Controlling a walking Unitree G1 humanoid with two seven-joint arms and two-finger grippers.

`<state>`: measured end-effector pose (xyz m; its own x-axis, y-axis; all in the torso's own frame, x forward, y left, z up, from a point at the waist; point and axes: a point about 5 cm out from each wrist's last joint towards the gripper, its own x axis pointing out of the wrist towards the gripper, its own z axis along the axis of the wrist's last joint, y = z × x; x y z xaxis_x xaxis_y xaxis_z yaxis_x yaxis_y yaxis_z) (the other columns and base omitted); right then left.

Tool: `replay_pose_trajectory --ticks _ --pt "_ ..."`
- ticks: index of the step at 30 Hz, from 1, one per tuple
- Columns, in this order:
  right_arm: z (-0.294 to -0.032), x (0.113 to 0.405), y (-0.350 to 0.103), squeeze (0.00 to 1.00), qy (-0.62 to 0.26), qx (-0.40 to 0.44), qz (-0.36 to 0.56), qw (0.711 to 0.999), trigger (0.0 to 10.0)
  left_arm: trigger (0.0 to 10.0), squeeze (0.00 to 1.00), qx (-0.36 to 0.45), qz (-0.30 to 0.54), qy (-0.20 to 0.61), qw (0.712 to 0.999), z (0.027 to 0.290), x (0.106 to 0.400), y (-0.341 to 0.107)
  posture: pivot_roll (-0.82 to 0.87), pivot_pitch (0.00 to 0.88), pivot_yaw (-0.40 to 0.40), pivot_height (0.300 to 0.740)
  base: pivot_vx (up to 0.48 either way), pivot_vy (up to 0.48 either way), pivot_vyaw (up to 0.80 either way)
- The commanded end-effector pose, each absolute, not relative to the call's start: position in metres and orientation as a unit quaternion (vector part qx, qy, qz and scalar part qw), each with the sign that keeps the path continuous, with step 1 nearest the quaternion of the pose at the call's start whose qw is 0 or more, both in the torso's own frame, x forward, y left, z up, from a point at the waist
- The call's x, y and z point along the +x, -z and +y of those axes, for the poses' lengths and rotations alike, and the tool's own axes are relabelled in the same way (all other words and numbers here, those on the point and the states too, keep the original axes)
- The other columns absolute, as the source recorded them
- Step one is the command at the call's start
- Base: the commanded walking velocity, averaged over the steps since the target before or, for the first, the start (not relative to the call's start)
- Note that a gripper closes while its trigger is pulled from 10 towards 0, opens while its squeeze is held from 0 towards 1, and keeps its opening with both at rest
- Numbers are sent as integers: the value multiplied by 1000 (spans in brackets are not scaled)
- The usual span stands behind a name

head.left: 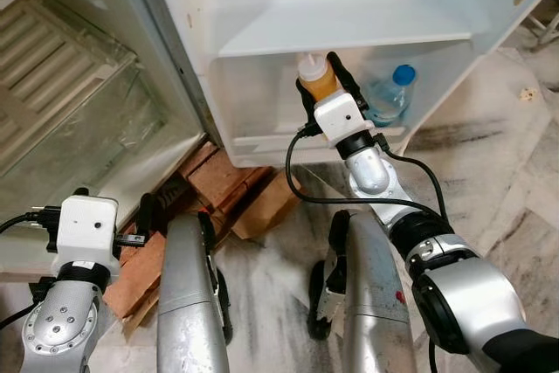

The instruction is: Restocking fridge

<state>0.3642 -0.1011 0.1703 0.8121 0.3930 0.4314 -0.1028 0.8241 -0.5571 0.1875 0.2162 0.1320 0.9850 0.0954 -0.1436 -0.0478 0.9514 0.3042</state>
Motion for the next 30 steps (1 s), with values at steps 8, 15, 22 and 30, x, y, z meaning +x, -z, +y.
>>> replay_pose_trajectory --ticks 8,15,22,30 --pt "-92 366 -191 0 -131 -283 -331 890 10000 10000 0 159 78 -33 984 216 188 -135 286 385 32 516 0 0 0" --pt "-85 365 -200 0 -132 -281 -357 881 10000 10000 0 160 77 -31 984 216 189 -135 289 387 35 516 0 0 0" --pt "-93 364 -165 0 -123 -313 -283 898 10000 10000 0 158 75 -29 984 214 191 -136 293 387 34 516 0 0 0" --pt "-104 362 -135 0 -113 -315 -199 921 10000 10000 0 156 71 -26 985 212 193 -136 297 386 31 516 0 0 0"
